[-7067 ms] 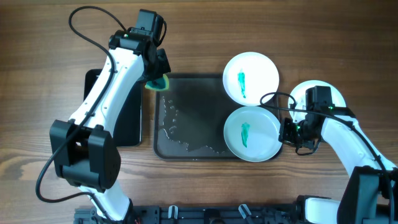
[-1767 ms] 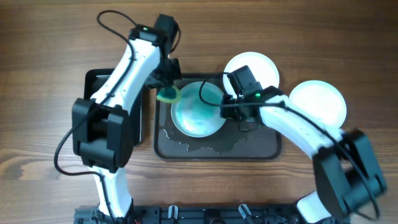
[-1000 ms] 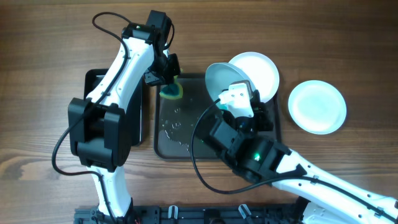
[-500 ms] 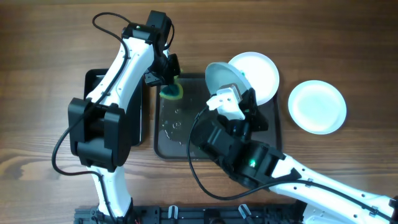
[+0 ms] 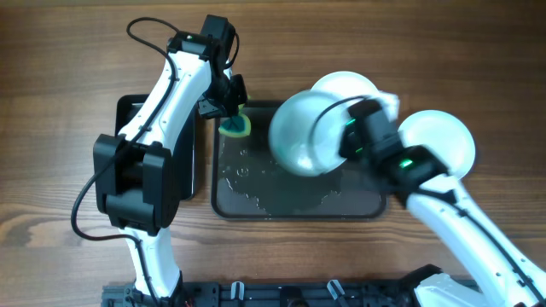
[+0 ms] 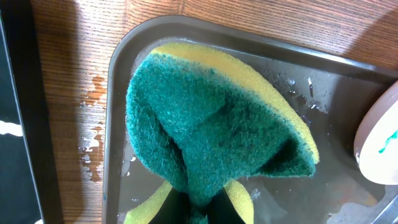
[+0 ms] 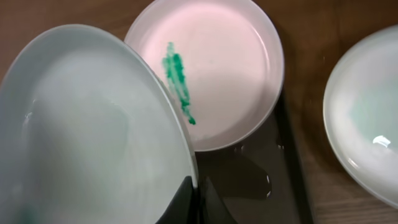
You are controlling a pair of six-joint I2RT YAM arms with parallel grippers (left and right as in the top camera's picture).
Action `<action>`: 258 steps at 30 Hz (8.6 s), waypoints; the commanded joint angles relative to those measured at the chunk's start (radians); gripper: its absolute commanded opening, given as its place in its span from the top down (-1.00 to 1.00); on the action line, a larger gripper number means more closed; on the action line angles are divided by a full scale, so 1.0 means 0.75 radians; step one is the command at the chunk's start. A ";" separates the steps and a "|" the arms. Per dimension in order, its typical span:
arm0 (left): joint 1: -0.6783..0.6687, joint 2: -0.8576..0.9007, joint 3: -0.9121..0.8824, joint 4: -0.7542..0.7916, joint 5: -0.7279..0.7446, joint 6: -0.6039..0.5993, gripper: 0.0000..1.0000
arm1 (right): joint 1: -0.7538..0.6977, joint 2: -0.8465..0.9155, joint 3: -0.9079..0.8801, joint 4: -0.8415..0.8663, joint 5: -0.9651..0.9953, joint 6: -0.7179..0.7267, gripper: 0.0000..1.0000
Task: Clean dirty plates on tray and stack at the side
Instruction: 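Lift the plate with right gripper and stack it on the first plate, then grip the top plate with right gripper and drag it to tray center, then scrub the last plate with the sponge in the left gripper, then lift the plate with right gripper and stack it on the pile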
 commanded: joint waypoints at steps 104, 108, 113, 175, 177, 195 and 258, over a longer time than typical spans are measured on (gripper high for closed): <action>-0.195 -0.021 -0.267 0.335 -0.013 0.021 0.92 | -0.172 0.904 0.303 -0.066 -0.815 -0.172 0.91; -0.201 -0.005 -0.339 0.490 -0.105 0.021 0.92 | -0.172 0.904 0.303 -0.065 -0.815 -0.167 0.91; -0.218 0.079 -0.340 0.428 -0.098 0.021 0.92 | -0.172 0.904 0.303 -0.067 -0.815 -0.168 0.91; -0.374 0.092 -0.340 0.448 0.521 0.240 0.92 | -0.220 0.904 0.239 -0.052 -0.921 -0.146 0.91; -0.375 0.092 -0.340 0.566 0.132 -0.010 0.92 | -0.220 0.904 0.239 -0.056 -0.921 -0.146 0.91; -0.116 0.091 -0.289 0.042 -0.144 0.014 0.92 | -0.220 0.904 0.239 -0.055 -0.921 -0.160 0.91; 0.020 -0.012 0.203 -0.085 0.061 0.157 0.92 | -1.244 0.135 -0.018 -0.145 -0.040 -0.102 0.91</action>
